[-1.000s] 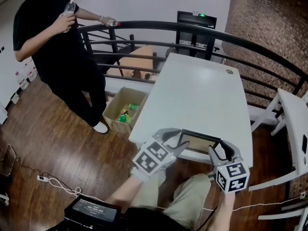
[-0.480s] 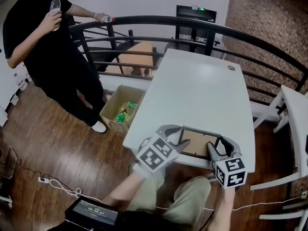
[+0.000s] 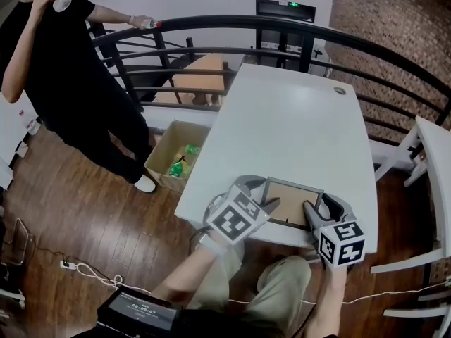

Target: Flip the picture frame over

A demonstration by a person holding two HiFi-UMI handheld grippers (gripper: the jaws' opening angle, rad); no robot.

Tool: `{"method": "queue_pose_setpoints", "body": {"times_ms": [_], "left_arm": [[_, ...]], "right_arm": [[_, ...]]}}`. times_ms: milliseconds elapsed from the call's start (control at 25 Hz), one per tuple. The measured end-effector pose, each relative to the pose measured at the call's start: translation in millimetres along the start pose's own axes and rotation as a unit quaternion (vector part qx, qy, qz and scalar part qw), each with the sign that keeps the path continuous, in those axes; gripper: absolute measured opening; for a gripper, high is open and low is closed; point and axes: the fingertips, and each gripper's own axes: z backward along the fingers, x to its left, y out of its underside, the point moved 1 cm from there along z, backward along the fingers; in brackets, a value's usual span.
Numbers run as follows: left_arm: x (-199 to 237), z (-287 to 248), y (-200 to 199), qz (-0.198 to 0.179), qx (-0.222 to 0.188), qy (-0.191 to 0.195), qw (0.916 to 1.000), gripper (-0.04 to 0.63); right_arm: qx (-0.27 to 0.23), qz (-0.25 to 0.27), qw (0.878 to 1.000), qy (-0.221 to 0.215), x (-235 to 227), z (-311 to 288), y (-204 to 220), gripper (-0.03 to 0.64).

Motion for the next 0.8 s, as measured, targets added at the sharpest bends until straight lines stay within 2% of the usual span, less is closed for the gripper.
{"method": "queue_pose_setpoints", "body": {"times_ms": [360, 600, 800], "left_arm": [[5, -13, 7, 0.041, 0.021, 0.016, 0.9988, 0.245], [6, -19, 14, 0.098, 0.044, 0.046, 0.9931, 0.244], [5, -28, 22, 0.109, 0.073, 0.053, 0.9899, 0.244]], "right_arm": [[0.038, -0.015, 0.999, 0.001, -7, -13, 6, 0.183], [0.06, -0.026, 0.998, -0.005, -9, -25, 11, 0.181], [0.083, -0.021, 0.996, -0.001, -10, -31, 16, 0.179]]}}
